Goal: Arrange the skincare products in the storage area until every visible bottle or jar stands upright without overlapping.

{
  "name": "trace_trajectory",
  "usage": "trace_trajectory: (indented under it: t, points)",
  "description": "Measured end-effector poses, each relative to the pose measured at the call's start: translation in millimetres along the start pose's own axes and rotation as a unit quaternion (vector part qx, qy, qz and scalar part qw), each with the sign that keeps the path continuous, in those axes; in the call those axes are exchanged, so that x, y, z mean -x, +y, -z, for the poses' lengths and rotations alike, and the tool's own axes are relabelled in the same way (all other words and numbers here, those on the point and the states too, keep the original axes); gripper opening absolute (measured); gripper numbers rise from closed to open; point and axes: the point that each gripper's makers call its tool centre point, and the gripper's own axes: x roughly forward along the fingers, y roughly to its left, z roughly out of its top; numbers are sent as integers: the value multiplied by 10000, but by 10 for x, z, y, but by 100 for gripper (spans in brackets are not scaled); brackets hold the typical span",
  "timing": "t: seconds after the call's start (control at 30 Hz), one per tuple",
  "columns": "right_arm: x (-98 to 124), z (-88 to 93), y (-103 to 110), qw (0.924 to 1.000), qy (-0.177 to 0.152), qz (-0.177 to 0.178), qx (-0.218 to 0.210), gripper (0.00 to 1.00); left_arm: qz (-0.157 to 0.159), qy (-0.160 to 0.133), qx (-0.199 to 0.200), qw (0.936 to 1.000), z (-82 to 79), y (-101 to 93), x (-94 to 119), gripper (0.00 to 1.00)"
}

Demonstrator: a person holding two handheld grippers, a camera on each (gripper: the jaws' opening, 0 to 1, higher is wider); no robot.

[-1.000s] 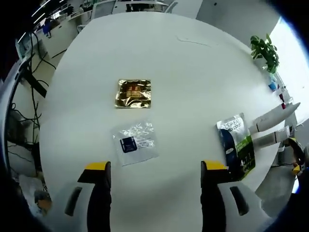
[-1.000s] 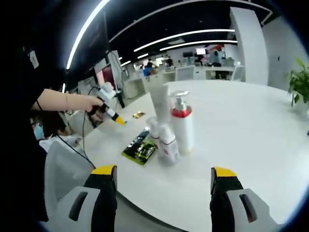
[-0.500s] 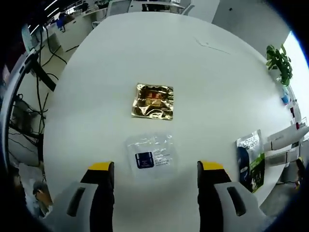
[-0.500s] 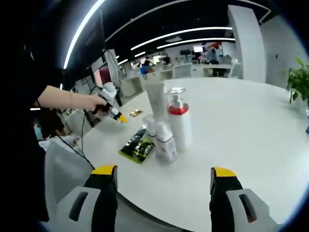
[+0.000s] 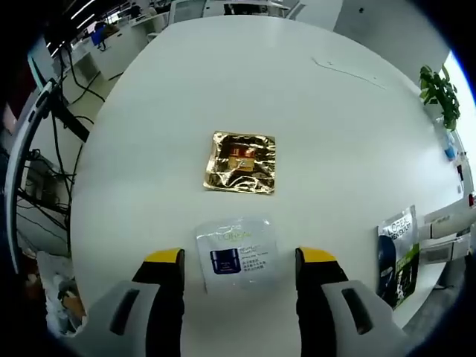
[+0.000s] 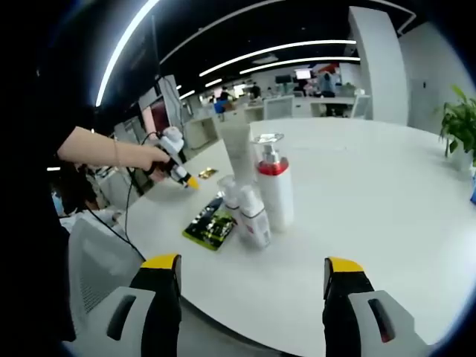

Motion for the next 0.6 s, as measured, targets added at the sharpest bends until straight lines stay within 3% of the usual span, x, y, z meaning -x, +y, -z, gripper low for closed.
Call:
trace_trajectory:
  t: [0.27,0.4,0.6]
  points:
    - [-5,5,18,10000,29,-27,25,81,-14,-99,42,9999,-17,-6,21,50]
    - [-3,0,10,10000,18,-28,-1,81,-17,-218,-6,9998,-40,-27,39,35]
    - [-6,7,5,10000,27,-22,15,81,-29,-294,72,9995,-71,5,5,35]
